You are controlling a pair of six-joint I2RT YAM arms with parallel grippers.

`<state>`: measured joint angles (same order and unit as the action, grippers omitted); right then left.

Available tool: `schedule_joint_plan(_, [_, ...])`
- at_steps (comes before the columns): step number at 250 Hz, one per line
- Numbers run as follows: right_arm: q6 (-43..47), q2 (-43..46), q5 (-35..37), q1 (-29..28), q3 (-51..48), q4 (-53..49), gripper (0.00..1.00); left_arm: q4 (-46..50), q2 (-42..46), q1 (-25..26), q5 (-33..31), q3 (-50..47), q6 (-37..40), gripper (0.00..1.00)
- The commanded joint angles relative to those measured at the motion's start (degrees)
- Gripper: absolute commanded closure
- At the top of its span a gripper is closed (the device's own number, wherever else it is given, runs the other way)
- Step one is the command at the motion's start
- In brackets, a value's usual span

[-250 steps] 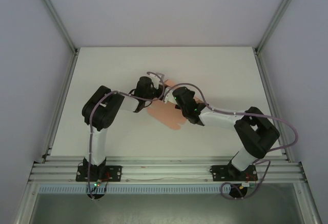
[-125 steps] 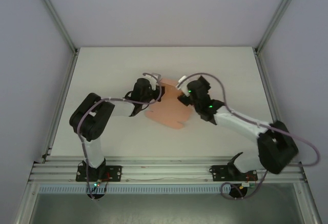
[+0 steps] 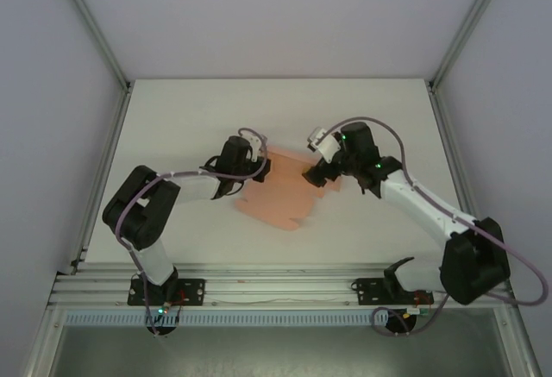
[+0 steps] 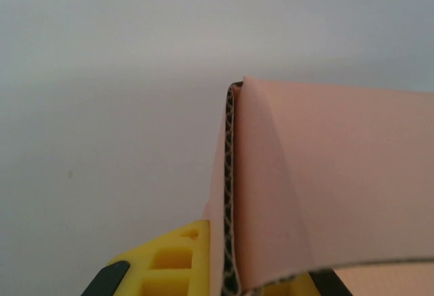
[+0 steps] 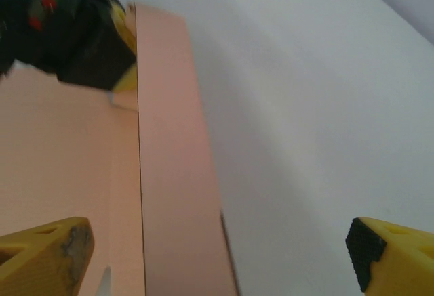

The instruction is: Assemble paper box

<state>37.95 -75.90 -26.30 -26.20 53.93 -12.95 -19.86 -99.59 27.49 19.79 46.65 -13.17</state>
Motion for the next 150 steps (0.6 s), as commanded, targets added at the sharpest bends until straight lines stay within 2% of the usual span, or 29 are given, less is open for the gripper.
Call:
schedule_joint_plan(1, [-8.06,-1.63,-2.38,0.15,3.07,5.7,0.11,-0.33,1.66,0.98,-4.01,-3.61,2.23,1.0])
schedule_joint_plan(7, [-11.49,-2.31,-1.2,0.12,3.17,8.59,0.17,-2.46,1.7,1.22,-3.98,-4.74,2.58,1.0])
schedule_joint_plan(15, [-15.32,-3.84,-0.98,0.34,3.9,10.91,0.33,-5.48,1.51,1.47,-4.08,-6.15,2.9,1.0])
schedule_joint_plan(22, [-16.41,-5.37,-2.06,0.33,5.28,10.36,0.41,-8.3,1.19,1.67,-4.52,-7.31,3.07,1.0])
schedule_joint_plan(54, [-18.15,-14.22,-7.62,0.26,13.19,2.24,0.55,-15.2,-1.63,2.59,-7.49,-8.78,4.75,1.0])
schedule_joint_plan(95, [-14.34,-21.57,-9.94,-0.87,19.24,-6.19,0.59,-22.56,-4.24,3.38,-9.12,-10.88,5.79,1.0])
schedule_joint_plan(121, [-10.53,-23.27,-7.73,-2.64,20.07,-8.82,0.52,-26.85,-5.32,3.47,-9.57,-12.32,6.04,1.0])
schedule_joint_plan(150, [-10.1,-25.26,-6.45,-2.72,20.11,-8.29,0.49,-28.93,-6.89,3.63,-8.92,-12.73,6.61,1.0])
